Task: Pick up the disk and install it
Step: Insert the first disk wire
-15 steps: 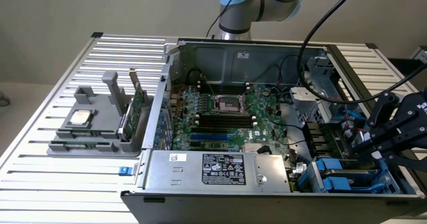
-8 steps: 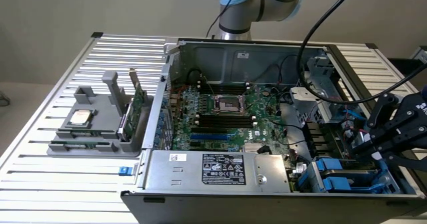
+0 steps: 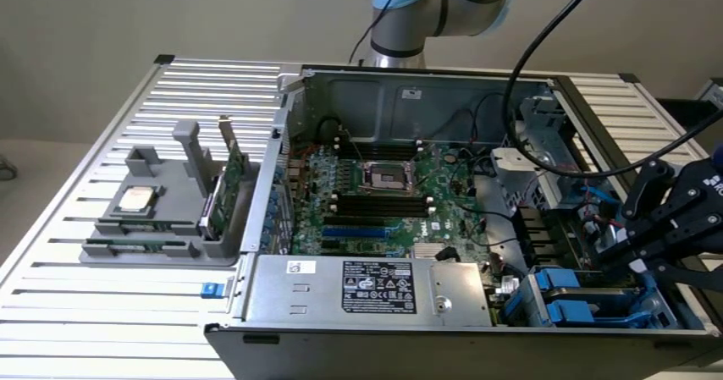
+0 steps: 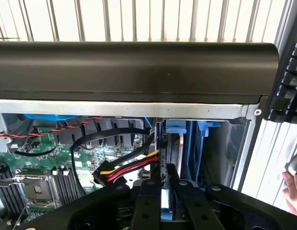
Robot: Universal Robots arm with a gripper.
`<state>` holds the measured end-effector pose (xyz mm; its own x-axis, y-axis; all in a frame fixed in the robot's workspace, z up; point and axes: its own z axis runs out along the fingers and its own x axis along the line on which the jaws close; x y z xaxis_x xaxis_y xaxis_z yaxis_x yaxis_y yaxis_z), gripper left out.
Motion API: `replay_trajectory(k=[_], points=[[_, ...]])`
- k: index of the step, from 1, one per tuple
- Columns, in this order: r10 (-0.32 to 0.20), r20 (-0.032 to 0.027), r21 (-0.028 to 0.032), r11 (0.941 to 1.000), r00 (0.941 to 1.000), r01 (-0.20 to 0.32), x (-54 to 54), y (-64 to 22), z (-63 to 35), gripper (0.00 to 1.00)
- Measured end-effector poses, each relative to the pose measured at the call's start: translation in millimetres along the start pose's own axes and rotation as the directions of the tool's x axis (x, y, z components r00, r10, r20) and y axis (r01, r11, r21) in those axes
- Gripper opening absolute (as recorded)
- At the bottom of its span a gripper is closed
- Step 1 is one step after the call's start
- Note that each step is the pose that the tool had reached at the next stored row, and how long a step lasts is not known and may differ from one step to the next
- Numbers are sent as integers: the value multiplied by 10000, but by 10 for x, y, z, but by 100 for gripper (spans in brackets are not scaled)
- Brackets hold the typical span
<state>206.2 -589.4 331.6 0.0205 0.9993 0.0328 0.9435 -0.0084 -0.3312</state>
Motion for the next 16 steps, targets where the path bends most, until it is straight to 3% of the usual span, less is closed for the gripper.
replay_trajectory(k=[6, 10, 12, 16], points=[[410, -89, -13, 9992, 9991, -410, 0, 5, 15, 17], [600, -95, -19, 9982, 9982, -600, 0, 6, 17, 17], [667, -43, -25, 9978, 9978, -668, -1, 7, 18, 17], [789, 137, -44, 9969, 9968, -789, 0, 7, 18, 17]])
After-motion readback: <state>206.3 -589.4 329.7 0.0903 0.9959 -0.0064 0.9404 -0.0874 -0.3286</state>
